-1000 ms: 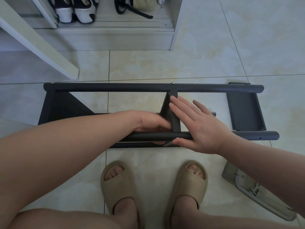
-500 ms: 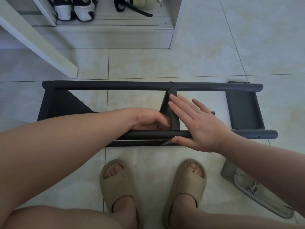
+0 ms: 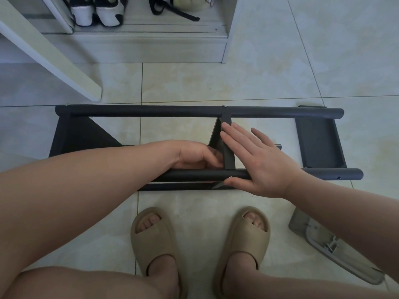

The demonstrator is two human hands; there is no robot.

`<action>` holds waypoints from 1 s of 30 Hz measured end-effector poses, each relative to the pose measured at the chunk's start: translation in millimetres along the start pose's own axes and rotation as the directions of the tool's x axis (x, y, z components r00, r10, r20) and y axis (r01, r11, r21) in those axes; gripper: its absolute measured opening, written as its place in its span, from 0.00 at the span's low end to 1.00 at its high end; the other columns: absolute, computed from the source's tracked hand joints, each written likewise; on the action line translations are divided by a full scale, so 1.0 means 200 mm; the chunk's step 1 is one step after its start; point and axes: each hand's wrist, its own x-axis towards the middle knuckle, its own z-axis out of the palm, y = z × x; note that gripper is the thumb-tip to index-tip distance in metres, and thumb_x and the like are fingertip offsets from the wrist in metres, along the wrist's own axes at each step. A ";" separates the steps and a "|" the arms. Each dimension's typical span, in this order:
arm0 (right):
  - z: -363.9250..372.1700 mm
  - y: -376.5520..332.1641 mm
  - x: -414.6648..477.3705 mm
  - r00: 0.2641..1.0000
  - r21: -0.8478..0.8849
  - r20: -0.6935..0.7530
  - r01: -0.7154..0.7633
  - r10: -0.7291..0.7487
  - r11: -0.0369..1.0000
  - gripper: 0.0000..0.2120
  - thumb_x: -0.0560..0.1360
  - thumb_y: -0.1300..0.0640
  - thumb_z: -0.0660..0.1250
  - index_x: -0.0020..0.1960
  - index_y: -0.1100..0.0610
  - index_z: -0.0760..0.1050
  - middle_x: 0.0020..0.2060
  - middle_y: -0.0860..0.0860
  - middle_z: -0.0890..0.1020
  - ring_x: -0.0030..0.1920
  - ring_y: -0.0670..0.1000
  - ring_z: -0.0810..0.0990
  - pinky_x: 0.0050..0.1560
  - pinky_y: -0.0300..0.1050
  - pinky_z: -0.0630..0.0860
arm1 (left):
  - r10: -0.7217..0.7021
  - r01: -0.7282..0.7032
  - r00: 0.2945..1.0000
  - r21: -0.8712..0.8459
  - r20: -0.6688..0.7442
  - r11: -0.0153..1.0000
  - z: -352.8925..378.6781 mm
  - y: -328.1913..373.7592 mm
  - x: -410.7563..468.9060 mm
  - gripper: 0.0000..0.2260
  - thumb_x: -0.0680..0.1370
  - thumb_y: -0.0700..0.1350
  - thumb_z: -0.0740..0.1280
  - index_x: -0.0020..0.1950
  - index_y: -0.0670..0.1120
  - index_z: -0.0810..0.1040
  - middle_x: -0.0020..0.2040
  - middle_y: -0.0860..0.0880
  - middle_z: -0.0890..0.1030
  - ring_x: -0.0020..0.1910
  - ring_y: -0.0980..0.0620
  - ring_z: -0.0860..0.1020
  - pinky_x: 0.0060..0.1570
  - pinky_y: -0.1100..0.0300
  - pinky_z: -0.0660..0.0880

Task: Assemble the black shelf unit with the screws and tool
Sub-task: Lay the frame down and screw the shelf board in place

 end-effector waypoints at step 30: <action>0.00 0.00 0.00 1.000 -0.011 -0.005 0.001 -0.001 1.000 0.46 0.77 0.28 0.51 0.83 0.58 0.50 0.82 0.50 0.47 0.82 0.50 0.44 0.80 0.59 0.52 | -0.019 0.019 1.000 0.033 -0.002 0.999 0.00 0.01 0.00 0.09 0.76 0.34 0.63 0.49 0.41 0.82 0.46 0.41 0.81 0.43 0.45 0.80 0.46 0.55 0.78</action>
